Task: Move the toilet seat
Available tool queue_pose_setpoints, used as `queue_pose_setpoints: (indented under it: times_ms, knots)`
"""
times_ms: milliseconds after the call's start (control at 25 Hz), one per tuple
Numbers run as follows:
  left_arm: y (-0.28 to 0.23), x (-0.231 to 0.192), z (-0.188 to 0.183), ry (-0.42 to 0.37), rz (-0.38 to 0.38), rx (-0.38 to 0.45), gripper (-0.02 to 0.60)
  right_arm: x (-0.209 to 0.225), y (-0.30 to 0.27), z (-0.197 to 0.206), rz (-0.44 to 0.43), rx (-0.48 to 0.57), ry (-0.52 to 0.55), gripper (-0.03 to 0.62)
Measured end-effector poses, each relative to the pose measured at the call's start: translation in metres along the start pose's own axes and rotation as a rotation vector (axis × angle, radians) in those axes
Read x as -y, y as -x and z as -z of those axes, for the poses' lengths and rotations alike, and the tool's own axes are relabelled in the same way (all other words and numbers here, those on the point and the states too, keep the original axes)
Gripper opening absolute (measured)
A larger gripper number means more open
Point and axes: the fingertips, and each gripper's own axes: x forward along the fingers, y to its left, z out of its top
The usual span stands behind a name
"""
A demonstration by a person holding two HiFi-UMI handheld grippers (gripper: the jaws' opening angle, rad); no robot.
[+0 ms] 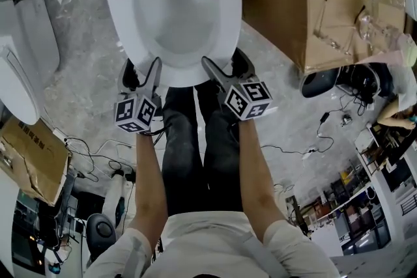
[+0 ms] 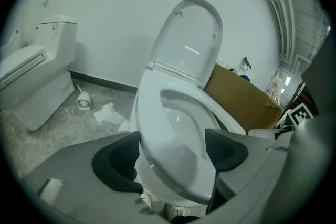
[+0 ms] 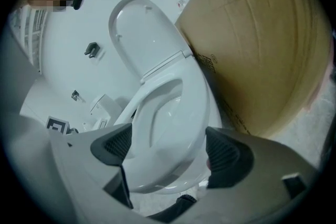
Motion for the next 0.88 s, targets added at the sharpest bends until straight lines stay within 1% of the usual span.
queue_pose_setpoints:
  times_ms: [320, 640, 880]
  knots:
    - [0.019, 0.014, -0.026, -0.028, 0.006, 0.054, 0.391, -0.020, 0.021, -0.024, -0.019, 0.051, 0.052, 0.442]
    - [0.035, 0.024, -0.052, -0.031, 0.026, 0.104, 0.391, -0.038, 0.038, -0.049, -0.046, 0.117, 0.041, 0.438]
    - [0.046, 0.032, -0.075, 0.000, 0.057, 0.162, 0.398, -0.051, 0.049, -0.070, -0.074, 0.172, 0.006, 0.439]
